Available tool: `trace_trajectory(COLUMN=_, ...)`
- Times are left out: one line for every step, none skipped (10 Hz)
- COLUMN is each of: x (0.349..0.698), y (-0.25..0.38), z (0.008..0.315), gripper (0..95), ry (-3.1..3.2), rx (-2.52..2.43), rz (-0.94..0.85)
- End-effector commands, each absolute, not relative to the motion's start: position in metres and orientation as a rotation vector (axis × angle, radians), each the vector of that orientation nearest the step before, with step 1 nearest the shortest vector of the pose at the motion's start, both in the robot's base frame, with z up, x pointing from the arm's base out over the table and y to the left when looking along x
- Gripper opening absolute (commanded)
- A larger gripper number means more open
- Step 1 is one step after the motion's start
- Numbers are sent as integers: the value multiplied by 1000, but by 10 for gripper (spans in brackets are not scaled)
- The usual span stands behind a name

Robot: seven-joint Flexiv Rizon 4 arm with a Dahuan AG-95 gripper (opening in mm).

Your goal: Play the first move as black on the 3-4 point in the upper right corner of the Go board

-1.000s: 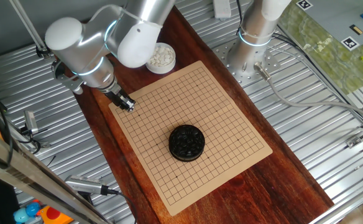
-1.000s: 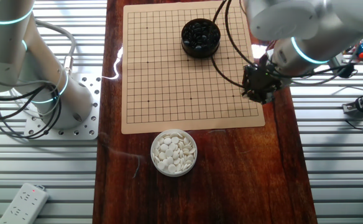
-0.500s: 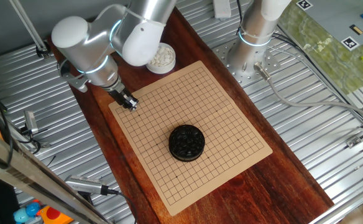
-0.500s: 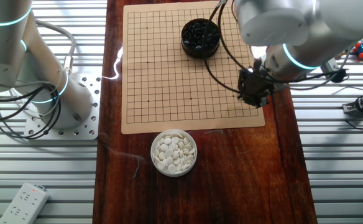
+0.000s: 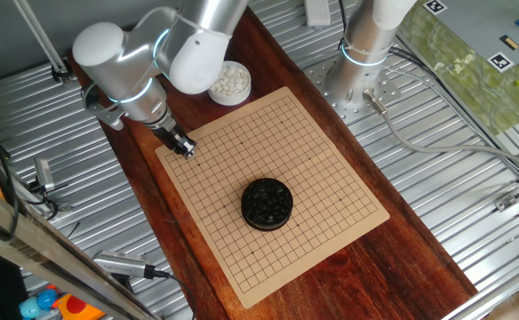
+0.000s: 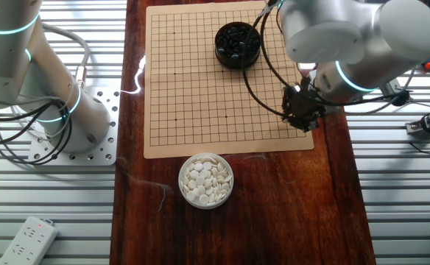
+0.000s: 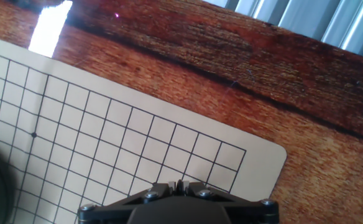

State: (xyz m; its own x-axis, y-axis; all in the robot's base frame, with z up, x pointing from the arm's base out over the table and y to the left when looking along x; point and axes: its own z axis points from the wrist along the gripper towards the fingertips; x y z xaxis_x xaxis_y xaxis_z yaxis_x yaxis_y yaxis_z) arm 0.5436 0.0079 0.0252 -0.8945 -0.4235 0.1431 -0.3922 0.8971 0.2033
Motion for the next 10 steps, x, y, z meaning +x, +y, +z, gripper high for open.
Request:
trace_trajectory(x=542, y=8, z=25, gripper=0, ry=-2879, rx=624, rz=-261)
trace_trajectory(x=541, y=8, z=24, gripper=0, ry=-2880, rx=623, rz=-265)
trace_trajectory(x=540, y=9, z=23, gripper=0, ry=-2883, rx=614, rz=-272)
trace_trajectory(x=539, y=9, z=22, gripper=0, ry=-2883, rx=611, rz=-273)
trace_trajectory(x=540, y=11, z=21, gripper=0, ry=-2884, rx=610, rz=-274)
trace_trajectory(x=540, y=12, z=21, gripper=0, ry=-2885, rx=608, rz=-275)
trace_trajectory(x=540, y=13, z=20, gripper=0, ry=-2886, rx=609, rz=-275)
trace_trajectory(x=540, y=13, z=20, gripper=0, ry=-2885, rx=610, rz=-275)
trace_trajectory(x=540, y=13, z=20, gripper=0, ry=-2885, rx=611, rz=-274)
trace_trajectory(x=540, y=14, z=20, gripper=0, ry=-2885, rx=612, rz=-277)
